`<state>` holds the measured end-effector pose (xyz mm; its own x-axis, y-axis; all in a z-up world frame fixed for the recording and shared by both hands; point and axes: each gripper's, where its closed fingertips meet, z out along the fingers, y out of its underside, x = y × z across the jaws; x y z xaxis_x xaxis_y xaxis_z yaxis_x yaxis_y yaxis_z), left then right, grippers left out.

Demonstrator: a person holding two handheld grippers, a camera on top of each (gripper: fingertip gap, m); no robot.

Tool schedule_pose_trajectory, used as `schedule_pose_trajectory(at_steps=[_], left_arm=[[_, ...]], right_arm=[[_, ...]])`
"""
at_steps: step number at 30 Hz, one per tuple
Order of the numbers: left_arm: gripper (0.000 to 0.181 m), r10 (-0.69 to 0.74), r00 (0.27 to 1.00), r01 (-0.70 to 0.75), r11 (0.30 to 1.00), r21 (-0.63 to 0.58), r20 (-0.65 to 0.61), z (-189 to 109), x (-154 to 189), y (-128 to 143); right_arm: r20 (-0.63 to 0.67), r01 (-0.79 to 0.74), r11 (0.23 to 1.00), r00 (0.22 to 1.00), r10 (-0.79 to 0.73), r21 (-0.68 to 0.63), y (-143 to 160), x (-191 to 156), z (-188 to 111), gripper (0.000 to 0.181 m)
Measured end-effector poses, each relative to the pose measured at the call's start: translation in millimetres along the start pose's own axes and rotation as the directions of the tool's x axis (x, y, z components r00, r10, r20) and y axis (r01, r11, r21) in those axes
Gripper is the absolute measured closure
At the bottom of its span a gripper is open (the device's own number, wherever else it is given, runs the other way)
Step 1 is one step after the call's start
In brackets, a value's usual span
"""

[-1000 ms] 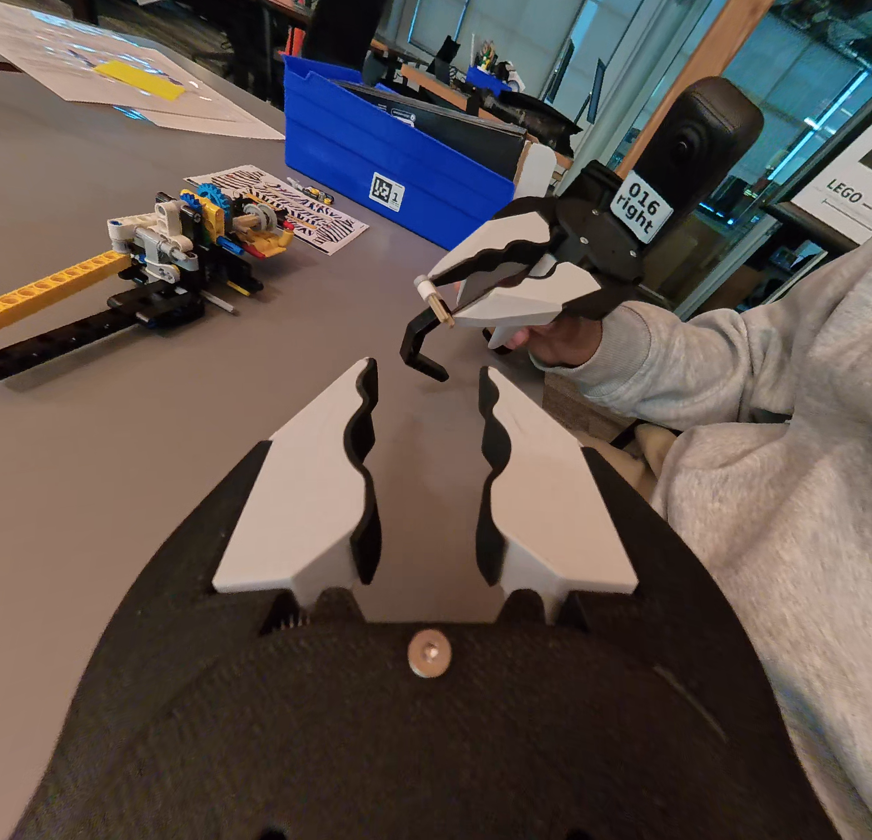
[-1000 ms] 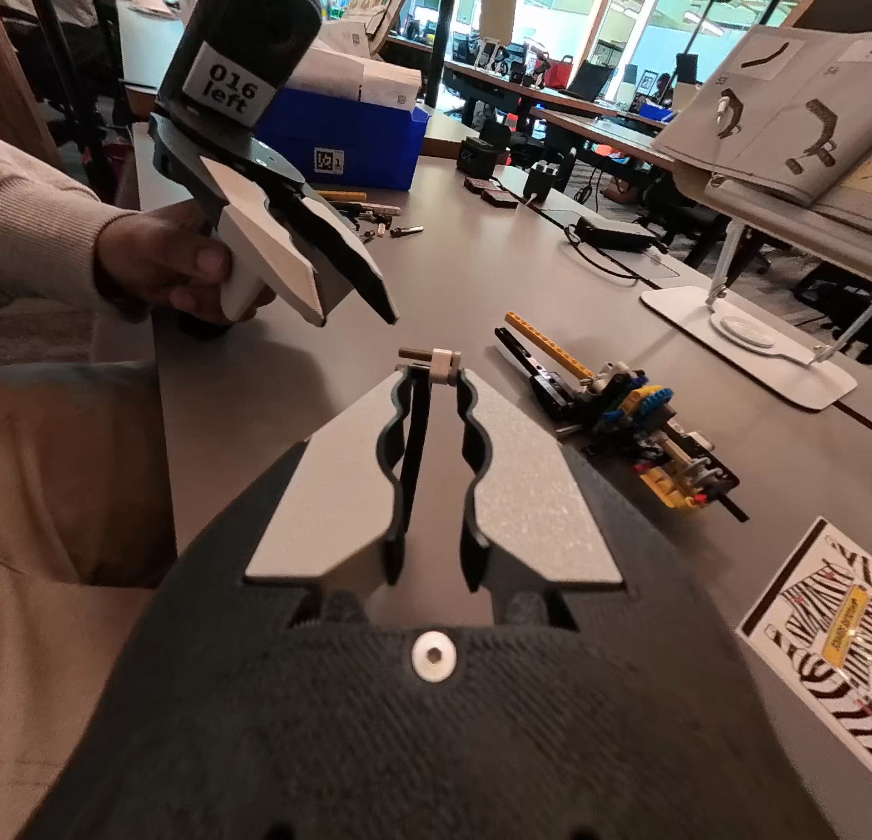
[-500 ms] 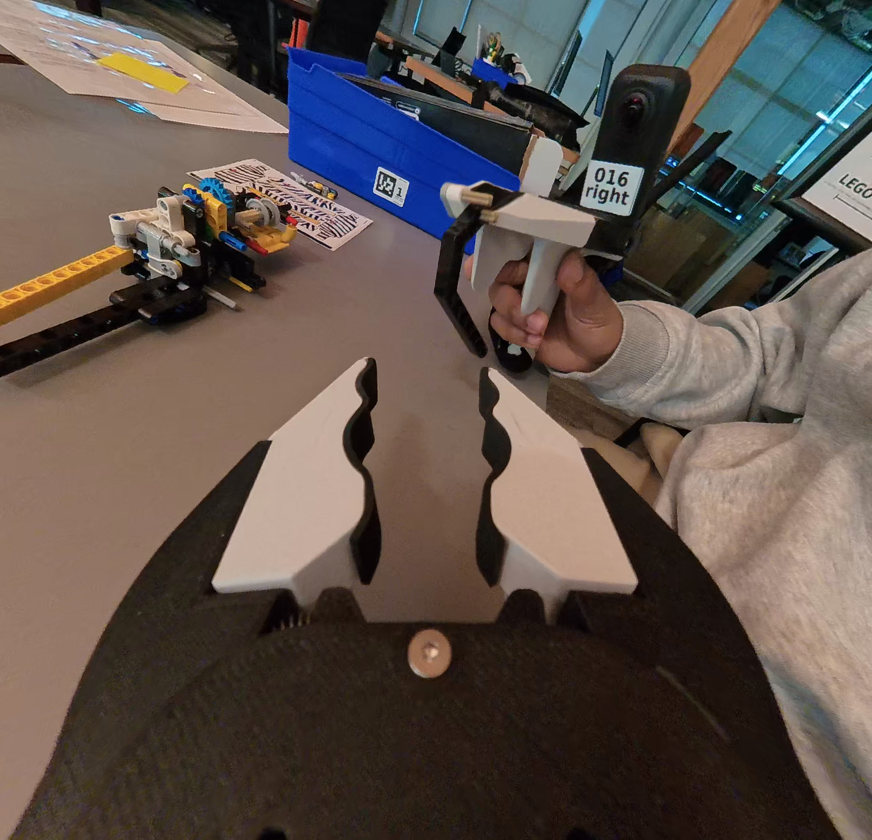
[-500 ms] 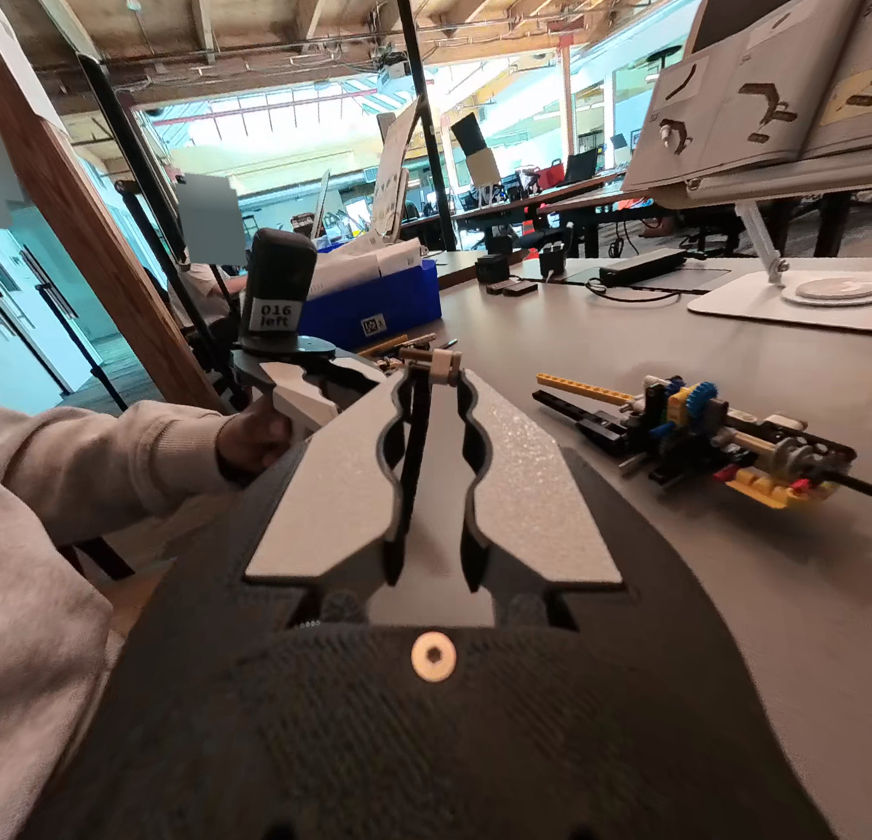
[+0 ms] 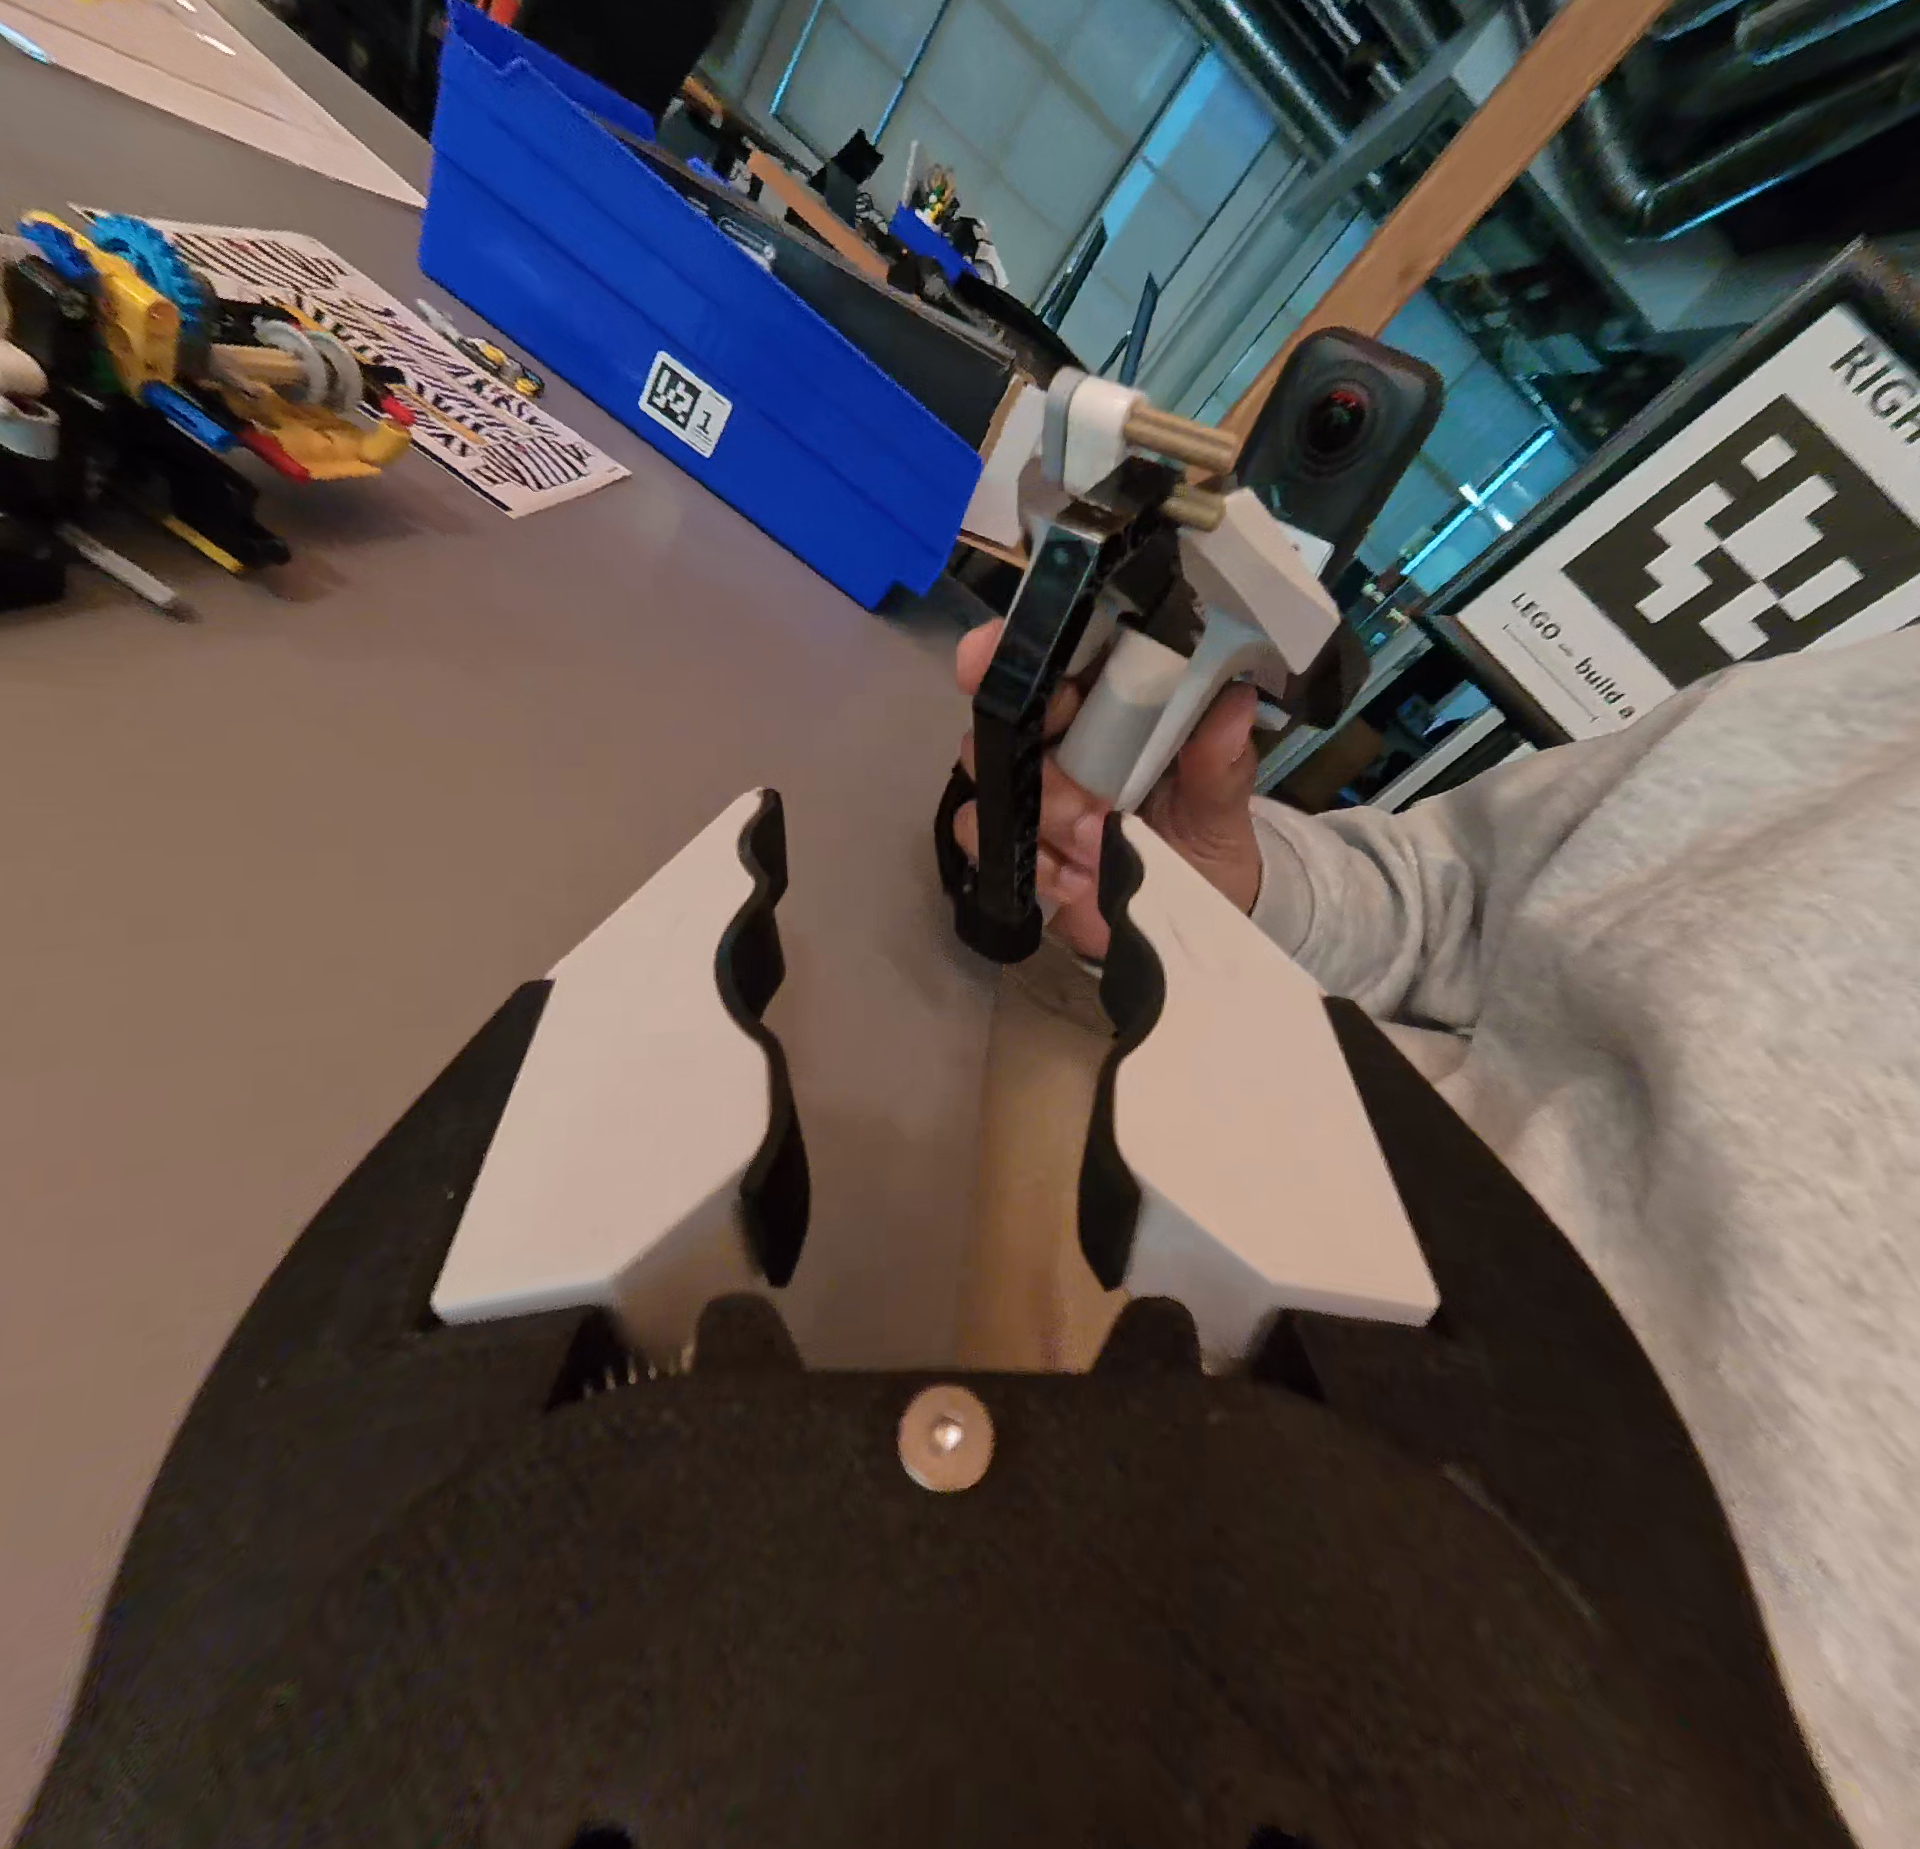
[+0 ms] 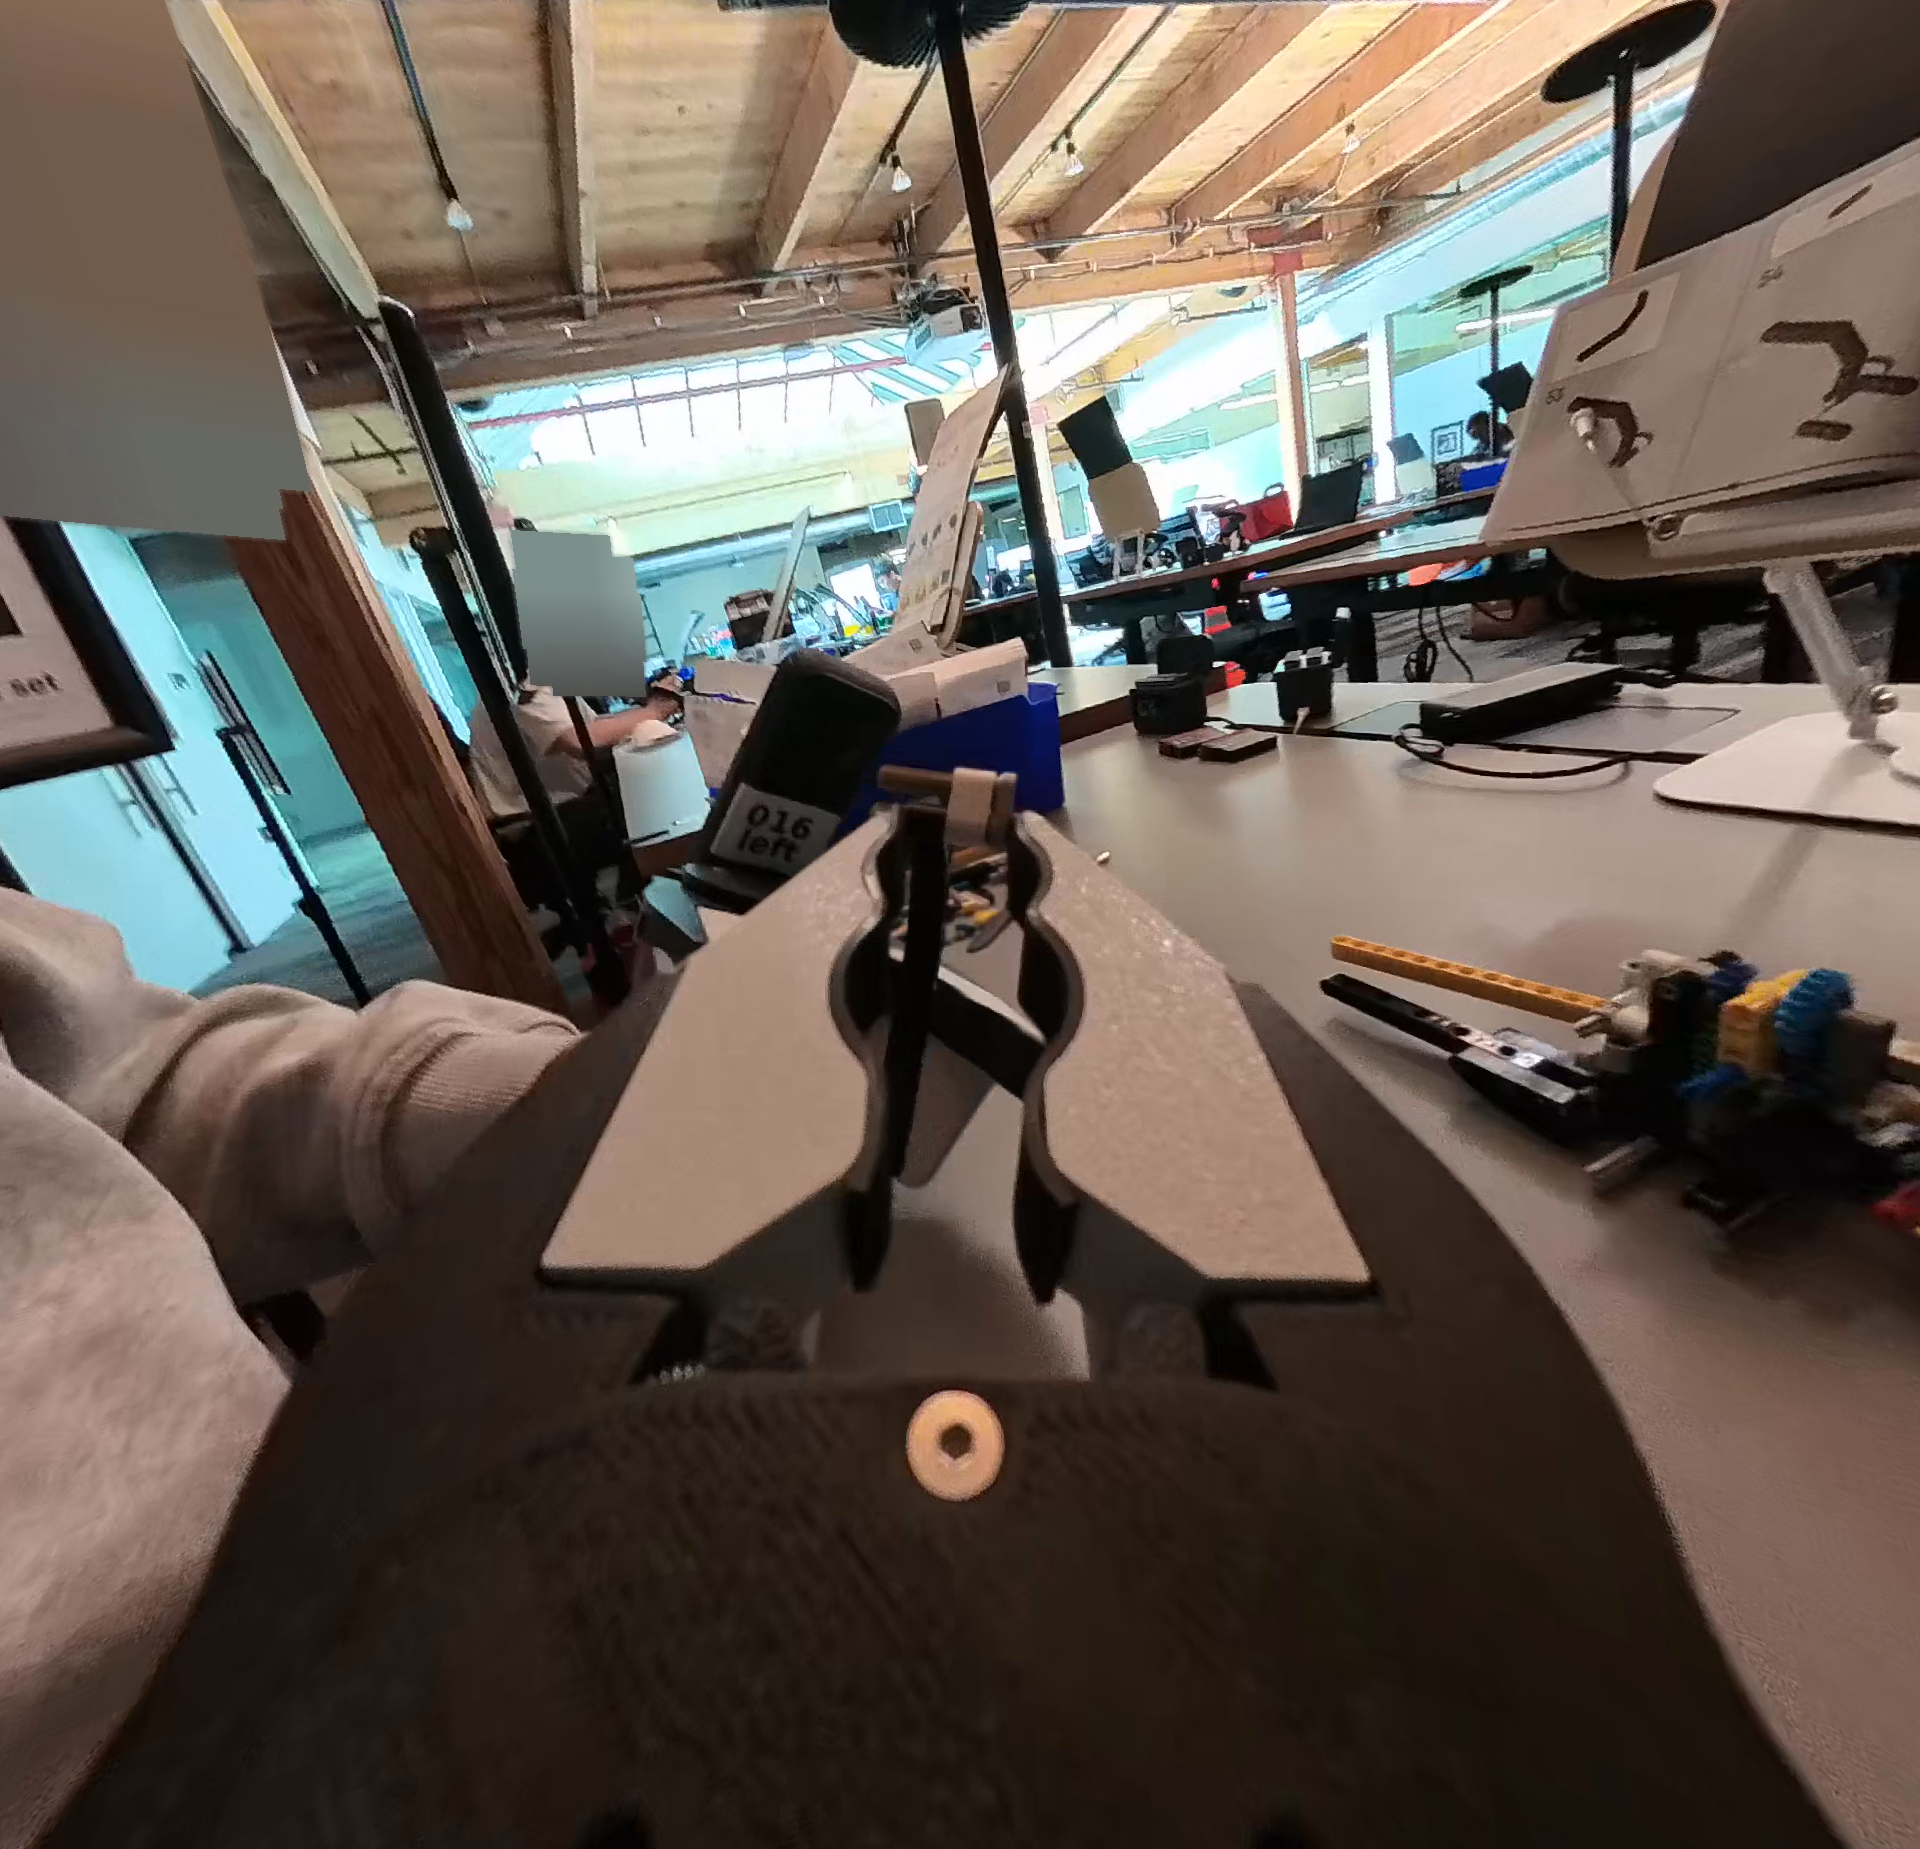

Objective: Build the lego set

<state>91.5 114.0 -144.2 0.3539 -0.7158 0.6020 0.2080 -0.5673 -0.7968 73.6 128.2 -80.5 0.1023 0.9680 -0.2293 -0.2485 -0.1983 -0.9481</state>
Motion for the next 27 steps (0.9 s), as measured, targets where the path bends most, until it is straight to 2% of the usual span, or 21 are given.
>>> schedule_pose_trajectory(at_steps=[3, 9, 15, 17, 19, 23, 27], left_arm=[[0.131, -0.043, 0.998, 0.043, 0.999, 0.014, -0.041, 2.2, 6.2, -0.6], [0.172, -0.036, 0.997, 0.039, 0.998, 0.04, -0.068, -5.2, 8.6, -6.1], [0.171, -0.023, 1.0, 0.024, 0.996, 0.085, -0.005, -19.4, -5.5, -17.5], [0.173, -0.005, 1.0, 0.003, 0.995, 0.097, 0.026, -25.5, -10.5, -22.1], [0.174, 0.009, 0.997, -0.016, 0.995, 0.102, 0.072, -31.9, -17.7, -25.8], [0.173, 0.098, 0.975, -0.111, 0.992, 0.052, 0.198, -41.6, -32.8, -26.6], [0.173, 0.203, 0.899, -0.191, 0.979, -0.068, 0.389, -52.2, -56.6, -22.7]], right_arm=[[0.011, -0.036, 0.999, 0.999, 0.035, 0.014, 0.3, -2.4, 0.9, 0.165], [0.011, -0.05, 0.998, 0.999, 0.05, 0.03, -0.9, 0.5, -1.5, 0.164], [-0.002, -0.067, 0.998, 0.998, 0.067, -0.011, 7.7, 10.7, -5.0, 0.165], [-0.024, -0.063, 0.997, 0.998, 0.062, -0.049, 14.9, 16.8, -6.4, 0.181], [-0.049, -0.053, 0.995, 0.998, 0.048, -0.088, 21.9, 23.7, -8.1, 0.181], [-0.084, -0.059, 0.987, 0.995, 0.046, -0.152, 31.3, 35.5, -10.6, 0.181], [-0.121, -0.088, 0.985, 0.99, 0.07, -0.146, 29.3, 46.5, -15.0, 0.178]])
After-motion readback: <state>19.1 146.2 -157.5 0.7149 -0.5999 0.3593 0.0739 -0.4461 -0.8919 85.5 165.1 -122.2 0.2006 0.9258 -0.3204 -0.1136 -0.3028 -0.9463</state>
